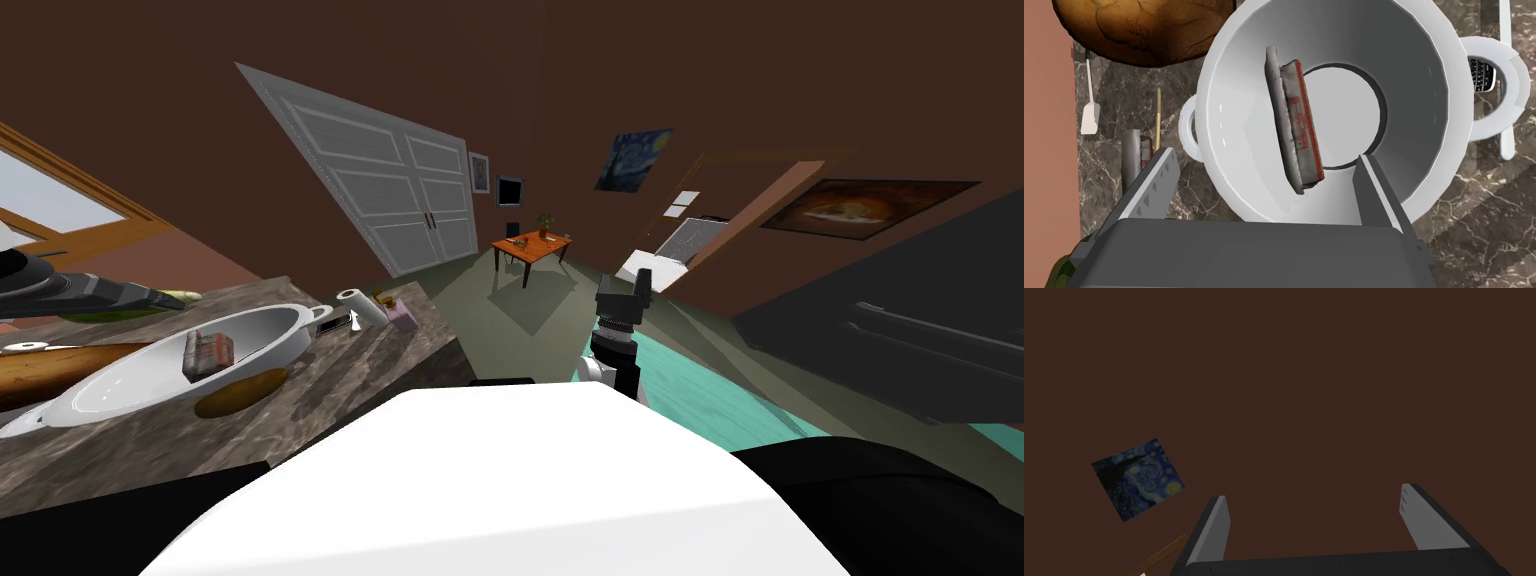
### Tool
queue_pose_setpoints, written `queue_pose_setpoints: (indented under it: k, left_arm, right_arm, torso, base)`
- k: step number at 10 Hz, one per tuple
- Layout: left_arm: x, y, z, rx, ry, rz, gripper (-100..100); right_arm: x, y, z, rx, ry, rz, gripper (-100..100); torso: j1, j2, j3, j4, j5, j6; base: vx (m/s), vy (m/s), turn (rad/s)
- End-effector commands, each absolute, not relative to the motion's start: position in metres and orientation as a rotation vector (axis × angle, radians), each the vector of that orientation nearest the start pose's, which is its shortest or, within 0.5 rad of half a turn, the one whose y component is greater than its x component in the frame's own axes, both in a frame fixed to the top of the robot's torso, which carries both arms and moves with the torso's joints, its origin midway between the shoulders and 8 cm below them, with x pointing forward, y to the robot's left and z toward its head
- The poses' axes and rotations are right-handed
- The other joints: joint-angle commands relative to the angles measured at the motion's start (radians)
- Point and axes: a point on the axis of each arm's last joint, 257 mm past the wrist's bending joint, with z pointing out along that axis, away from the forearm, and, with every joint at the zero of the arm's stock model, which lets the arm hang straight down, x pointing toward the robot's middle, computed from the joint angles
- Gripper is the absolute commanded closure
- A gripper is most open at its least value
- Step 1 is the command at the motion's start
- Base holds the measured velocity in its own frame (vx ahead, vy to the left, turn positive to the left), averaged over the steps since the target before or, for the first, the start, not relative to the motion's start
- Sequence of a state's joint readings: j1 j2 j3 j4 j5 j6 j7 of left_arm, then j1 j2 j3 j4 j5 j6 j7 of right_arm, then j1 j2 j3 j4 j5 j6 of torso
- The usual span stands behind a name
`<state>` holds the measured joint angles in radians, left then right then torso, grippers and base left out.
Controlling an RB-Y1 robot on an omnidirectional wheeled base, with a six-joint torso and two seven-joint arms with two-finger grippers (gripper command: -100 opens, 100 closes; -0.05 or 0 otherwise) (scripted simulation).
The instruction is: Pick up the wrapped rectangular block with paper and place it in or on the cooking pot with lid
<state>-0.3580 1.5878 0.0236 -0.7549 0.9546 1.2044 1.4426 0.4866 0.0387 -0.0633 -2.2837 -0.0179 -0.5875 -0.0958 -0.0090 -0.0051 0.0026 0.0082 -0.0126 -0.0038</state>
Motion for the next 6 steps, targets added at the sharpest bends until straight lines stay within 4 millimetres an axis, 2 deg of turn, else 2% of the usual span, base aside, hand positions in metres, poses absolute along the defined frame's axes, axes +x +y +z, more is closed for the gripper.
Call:
queue_pose_setpoints:
  k: [1, 6]
  left_arm:
    - [0.2785, 0.8425, -0.0284, -2.377, -0.710, -0.539, 0]
    - [0.2785, 0.8426, -0.0285, -2.377, -0.710, -0.539, 0]
  right_arm:
    - [0.3227, -0.3008, 0.0467, 0.632, 0.470, 1.364, 0]
    - [0.3227, -0.3008, 0.0467, 0.632, 0.470, 1.364, 0]
  torso:
    - [0.000, 0.000, 0.000, 0.000, 0.000, 0.000]
    - [-0.001, -0.001, 0.000, 0.000, 0.000, 0.000]
  base:
    - [0.000, 0.000, 0.000]
    - [0.000, 0.000, 0.000]
